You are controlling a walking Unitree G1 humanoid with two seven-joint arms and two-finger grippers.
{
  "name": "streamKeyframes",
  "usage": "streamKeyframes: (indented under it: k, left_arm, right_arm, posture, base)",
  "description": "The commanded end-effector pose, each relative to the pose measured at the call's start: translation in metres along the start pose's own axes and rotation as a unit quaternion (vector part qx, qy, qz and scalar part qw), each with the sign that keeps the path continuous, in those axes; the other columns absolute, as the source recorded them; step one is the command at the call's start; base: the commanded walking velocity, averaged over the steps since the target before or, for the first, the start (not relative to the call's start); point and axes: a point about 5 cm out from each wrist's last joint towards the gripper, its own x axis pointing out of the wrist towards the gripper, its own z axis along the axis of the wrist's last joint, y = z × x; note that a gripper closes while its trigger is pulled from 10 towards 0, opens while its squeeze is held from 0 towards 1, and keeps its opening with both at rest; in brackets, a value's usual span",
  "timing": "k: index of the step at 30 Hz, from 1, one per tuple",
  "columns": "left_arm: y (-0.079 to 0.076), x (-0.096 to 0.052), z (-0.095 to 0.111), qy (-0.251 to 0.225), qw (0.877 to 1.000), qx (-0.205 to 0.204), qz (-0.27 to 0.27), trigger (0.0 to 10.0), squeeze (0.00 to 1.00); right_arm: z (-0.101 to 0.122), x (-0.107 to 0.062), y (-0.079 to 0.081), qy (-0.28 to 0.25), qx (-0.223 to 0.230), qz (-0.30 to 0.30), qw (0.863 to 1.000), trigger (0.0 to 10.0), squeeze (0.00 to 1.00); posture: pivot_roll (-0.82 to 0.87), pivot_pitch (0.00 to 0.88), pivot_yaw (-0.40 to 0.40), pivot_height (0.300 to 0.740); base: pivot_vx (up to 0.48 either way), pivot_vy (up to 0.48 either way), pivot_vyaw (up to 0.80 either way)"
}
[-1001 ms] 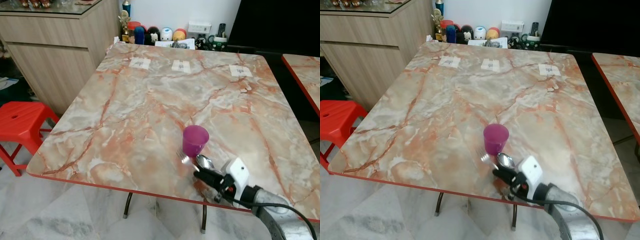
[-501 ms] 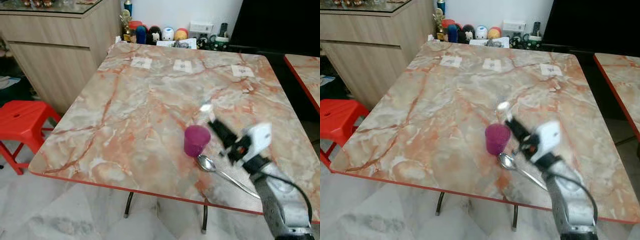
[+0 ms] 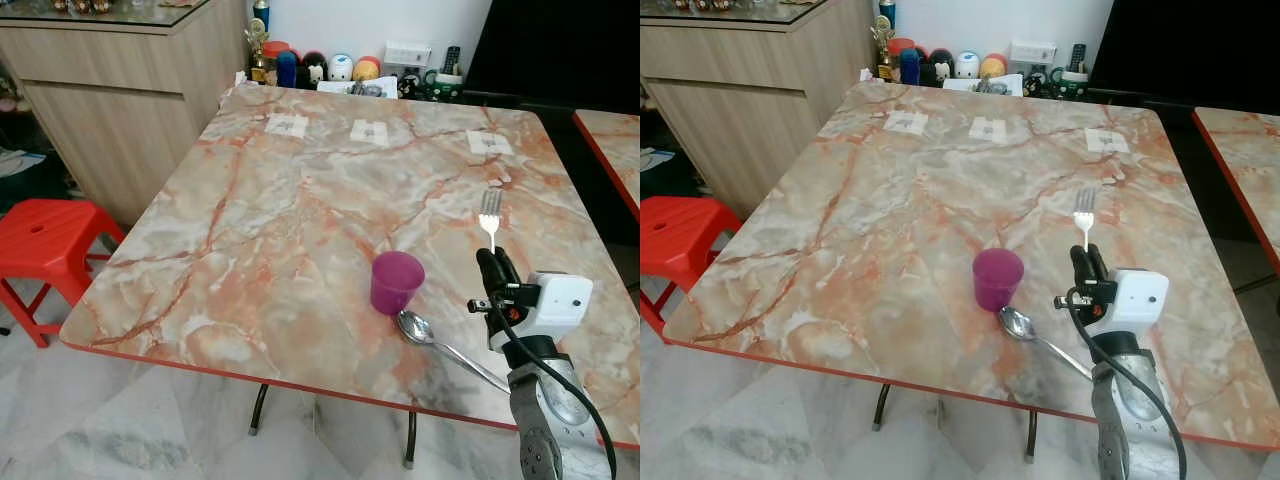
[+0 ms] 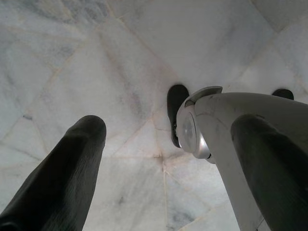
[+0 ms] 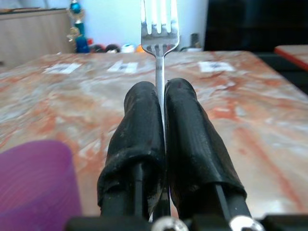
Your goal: Setting the table
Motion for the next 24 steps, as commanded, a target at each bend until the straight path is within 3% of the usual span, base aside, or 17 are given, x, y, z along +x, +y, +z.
streamKeyframes:
  k: [1, 7, 12, 24]
  left_arm:
    - [-0.003, -0.003, -0.015, 0.024, 1.0, -0.006, -0.003, 10.0, 0.0]
    - [-0.003, -0.003, -0.014, 0.023, 1.0, -0.001, -0.001, 10.0, 0.0]
    - [-0.003, -0.003, -0.014, 0.025, 1.0, 0.009, -0.003, 10.0, 0.0]
    - [-0.003, -0.003, -0.015, 0.025, 1.0, 0.011, -0.004, 10.0, 0.0]
  right_arm:
    - [0.006, 0.001, -0.003, -0.015, -0.005, -0.021, 1.0, 10.0, 0.0]
    - [0.003, 0.004, 0.009, -0.011, -0.011, -0.003, 1.0, 10.0, 0.0]
    - [0.003, 0.006, 0.009, -0.015, -0.01, -0.029, 0.999, 10.0, 0.0]
    - [-0.003, 0.008, 0.013, 0.001, -0.001, -0.055, 0.998, 10.0, 0.0]
  posture:
    - [0.0, 0.06, -0.028, 0.74]
    - [0.0, 0.042, -0.027, 0.74]
    - [-0.01, 0.029, -0.025, 0.74]
    - [-0.01, 0.003, -0.029, 0.74]
  base:
    - [0.0, 0.0, 0.0]
    - [0.0, 0.0, 0.0]
    - [0.0, 0.0, 0.0]
    - [0.0, -0.389, 0.0]
